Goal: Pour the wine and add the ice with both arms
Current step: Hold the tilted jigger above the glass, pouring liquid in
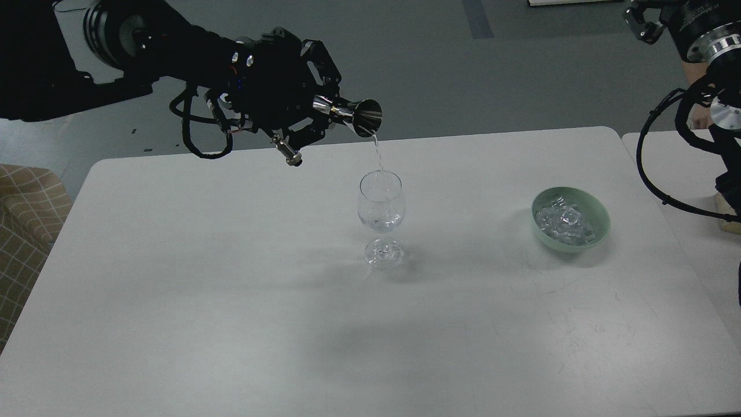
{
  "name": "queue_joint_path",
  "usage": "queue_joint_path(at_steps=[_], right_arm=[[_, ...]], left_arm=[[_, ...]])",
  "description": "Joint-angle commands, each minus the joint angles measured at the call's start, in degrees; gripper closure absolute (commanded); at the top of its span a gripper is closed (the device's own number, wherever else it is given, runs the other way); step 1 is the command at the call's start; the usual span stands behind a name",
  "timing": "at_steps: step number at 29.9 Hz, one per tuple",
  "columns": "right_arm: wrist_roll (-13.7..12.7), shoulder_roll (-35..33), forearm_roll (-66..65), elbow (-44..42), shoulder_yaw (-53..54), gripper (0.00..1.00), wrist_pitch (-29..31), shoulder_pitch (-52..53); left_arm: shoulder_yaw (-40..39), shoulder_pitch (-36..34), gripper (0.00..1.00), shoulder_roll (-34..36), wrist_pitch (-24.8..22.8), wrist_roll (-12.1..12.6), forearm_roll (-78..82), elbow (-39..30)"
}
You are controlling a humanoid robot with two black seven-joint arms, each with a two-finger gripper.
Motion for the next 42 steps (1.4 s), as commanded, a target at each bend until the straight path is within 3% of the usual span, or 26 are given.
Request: queue_joint_path(at_steps=[1, 11, 42], right_arm=[[0.0, 0.1, 0.0, 0.0, 0.1, 0.0, 0.0, -0.2], [0.0, 0.3, 0.0, 0.0, 0.1, 0.0, 0.0, -0.1], [0.0, 0.3, 0.0, 0.0, 0.2, 0.0, 0.0, -0.2]], left_arm=[[0.8, -0.7, 0.82, -1.1, 0.0, -0.2, 0.0, 0.0], [0.9, -1.0, 0.82, -2.3, 0.0, -1.4, 0.0, 0.2], [3.6, -3.6, 0.81, -6.3, -0.1, -1.4, 0.0, 3.3]])
